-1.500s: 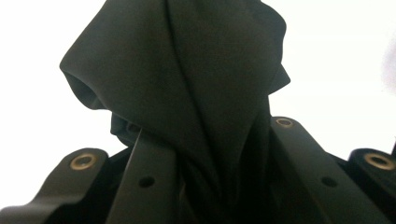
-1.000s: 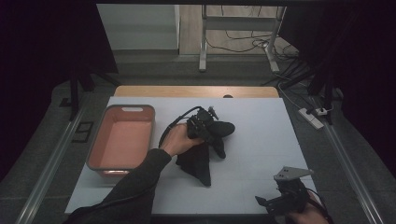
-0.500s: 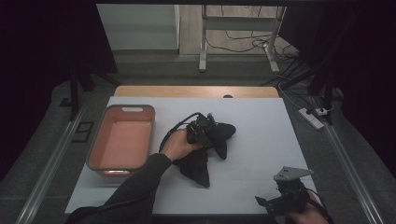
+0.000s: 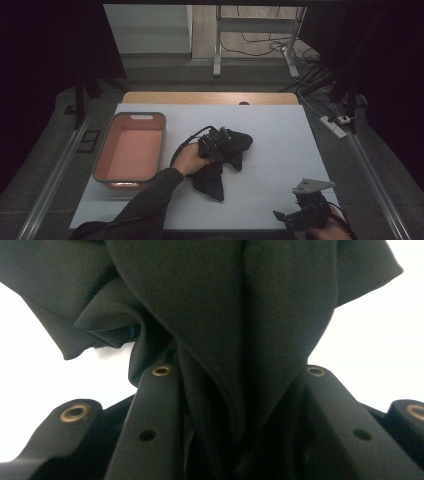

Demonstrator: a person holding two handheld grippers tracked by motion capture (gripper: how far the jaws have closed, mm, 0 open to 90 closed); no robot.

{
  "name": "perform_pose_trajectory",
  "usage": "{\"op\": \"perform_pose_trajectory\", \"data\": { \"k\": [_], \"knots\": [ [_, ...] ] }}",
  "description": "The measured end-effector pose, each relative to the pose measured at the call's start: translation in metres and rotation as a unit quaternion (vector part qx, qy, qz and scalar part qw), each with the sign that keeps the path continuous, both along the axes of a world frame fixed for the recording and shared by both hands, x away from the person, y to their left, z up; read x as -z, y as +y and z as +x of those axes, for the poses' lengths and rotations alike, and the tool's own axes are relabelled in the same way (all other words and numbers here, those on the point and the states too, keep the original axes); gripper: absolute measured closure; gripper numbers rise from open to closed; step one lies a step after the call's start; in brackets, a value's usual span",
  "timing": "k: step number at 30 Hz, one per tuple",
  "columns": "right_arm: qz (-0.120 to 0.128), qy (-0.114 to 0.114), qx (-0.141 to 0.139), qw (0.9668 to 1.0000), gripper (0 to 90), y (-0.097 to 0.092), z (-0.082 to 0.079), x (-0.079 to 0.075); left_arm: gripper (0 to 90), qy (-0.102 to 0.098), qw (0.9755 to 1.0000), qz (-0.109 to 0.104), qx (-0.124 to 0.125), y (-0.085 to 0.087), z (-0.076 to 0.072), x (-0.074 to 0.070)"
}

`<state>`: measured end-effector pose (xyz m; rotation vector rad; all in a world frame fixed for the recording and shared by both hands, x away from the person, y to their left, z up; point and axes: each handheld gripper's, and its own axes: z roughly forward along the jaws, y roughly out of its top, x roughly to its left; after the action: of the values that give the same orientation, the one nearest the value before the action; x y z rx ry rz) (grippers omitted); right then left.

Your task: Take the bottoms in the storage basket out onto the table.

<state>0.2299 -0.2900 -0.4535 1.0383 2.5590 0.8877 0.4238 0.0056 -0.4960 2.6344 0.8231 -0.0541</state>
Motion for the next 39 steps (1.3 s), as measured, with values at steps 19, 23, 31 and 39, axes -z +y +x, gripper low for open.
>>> {"op": "perform_pose_trajectory", "data": {
  "k": [19, 23, 31, 39],
  "knots": [
    [-0.004, 0.0, -0.004, 1.0, 1.3, 0.001, 0.0, 0.001, 51.8, -0.017, 0.9998, -0.004, -0.007, 0.002, -0.004, 0.008],
    [-0.005, 0.0, -0.005, 1.0, 1.3, 0.001, 0.0, 0.001, 44.7, -0.021, 0.9997, 0.0, -0.01, 0.002, -0.004, 0.008],
    [-0.005, 0.0, -0.005, 1.0, 1.3, 0.001, 0.0, 0.001, 31.3, -0.024, 0.9996, -0.002, -0.012, 0.005, -0.005, -0.002],
    [-0.005, 0.0, -0.005, 1.0, 1.3, 0.001, 0.0, 0.0, 21.9, -0.018, 0.9997, -0.016, -0.006, 0.011, -0.008, -0.007]
  ]
}}
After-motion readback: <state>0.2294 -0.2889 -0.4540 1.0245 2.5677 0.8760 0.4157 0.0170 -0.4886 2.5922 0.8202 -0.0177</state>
